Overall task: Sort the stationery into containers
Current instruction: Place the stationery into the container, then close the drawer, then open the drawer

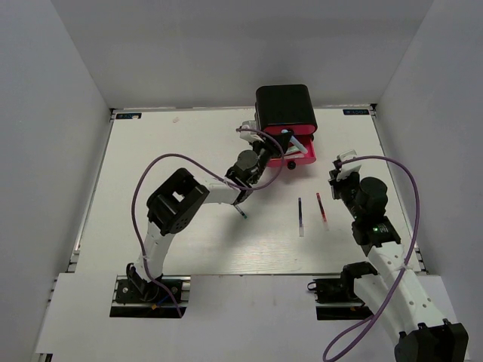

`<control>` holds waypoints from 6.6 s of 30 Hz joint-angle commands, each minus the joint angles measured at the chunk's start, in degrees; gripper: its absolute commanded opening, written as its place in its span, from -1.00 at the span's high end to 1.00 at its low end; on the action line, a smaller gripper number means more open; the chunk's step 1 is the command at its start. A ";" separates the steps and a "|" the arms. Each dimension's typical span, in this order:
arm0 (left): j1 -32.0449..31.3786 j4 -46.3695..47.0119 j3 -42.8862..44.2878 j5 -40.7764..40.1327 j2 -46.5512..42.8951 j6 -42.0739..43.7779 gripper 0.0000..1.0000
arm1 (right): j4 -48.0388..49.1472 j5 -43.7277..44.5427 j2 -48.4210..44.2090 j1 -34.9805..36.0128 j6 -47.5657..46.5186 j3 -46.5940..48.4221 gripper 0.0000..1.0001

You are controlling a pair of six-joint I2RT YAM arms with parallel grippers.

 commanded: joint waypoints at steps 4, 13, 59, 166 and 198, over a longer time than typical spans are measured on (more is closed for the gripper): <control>-1.49 -1.09 1.29 -8.04 -1.54 4.68 0.90 | 3.48 0.48 -0.95 -0.50 -0.25 -0.22 0.92; -2.01 -7.06 3.05 -10.33 -1.54 6.44 0.69 | 3.14 -0.31 -1.12 -0.85 0.02 -0.22 0.92; 7.57 -78.79 -35.34 21.66 -71.49 31.13 -0.72 | 0.32 -29.66 31.29 -1.64 26.99 14.28 -0.05; 6.95 -79.66 -35.27 15.60 -69.57 32.81 -0.81 | 52.44 -19.73 69.02 -1.64 48.80 23.08 0.07; 6.95 -79.66 -35.27 16.12 -70.09 33.34 -0.81 | 47.08 -13.84 74.46 -1.90 50.02 23.69 -0.10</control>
